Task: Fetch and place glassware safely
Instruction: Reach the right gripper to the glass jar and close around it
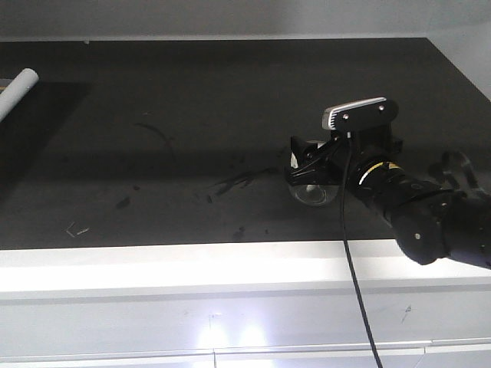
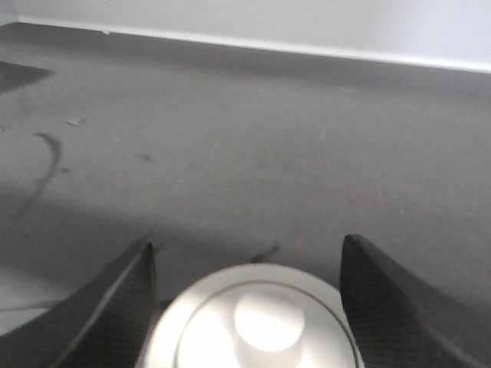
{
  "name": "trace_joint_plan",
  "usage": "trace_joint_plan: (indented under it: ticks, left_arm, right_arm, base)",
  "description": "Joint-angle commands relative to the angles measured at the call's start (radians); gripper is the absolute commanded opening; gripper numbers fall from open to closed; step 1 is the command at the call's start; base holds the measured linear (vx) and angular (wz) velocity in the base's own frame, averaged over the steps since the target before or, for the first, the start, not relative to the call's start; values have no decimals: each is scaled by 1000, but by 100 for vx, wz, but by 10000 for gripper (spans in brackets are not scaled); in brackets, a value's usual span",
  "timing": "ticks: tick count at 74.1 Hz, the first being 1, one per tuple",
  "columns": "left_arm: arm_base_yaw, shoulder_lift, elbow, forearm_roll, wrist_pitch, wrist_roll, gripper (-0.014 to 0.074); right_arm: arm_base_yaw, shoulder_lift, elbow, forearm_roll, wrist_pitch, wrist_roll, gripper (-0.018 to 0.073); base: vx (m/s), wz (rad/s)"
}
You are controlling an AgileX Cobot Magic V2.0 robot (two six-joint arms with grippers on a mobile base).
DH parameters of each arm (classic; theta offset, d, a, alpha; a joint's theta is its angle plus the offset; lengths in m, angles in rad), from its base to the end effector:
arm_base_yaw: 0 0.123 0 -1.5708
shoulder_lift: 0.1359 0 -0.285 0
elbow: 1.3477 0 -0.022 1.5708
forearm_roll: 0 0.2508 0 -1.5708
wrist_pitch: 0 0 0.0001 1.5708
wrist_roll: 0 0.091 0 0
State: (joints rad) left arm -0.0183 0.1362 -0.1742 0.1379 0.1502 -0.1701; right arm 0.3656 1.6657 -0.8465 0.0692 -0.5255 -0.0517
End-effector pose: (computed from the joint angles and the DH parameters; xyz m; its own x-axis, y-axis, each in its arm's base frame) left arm 0.0626 0.0007 0.2505 -0.0235 -0.0333 -0.9992 -0.0031 0.9994 -0.0332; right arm 0.3331 0.1241 0.2303 -0.1951 -0.0659 -0.9786 -0.3240 0.9461 0.0009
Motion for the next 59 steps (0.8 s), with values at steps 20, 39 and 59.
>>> trace_joint_plan:
  ticks: [20,39,59]
  left_arm:
    - [-9,12,-25,-8,-71,-8,-7]
    - [-9,12,-25,-8,-71,-8,-7]
    - [-9,12,-25,-8,-71,-8,-7]
  right_arm:
    - [-1,41,-31,27,-154,2,393]
    - [-1,76,-31,27,-117,2,170]
    - [-1,66,-31,27,-86,2,-9]
  base:
    - [0,0]
    - [0,0]
    - [0,0]
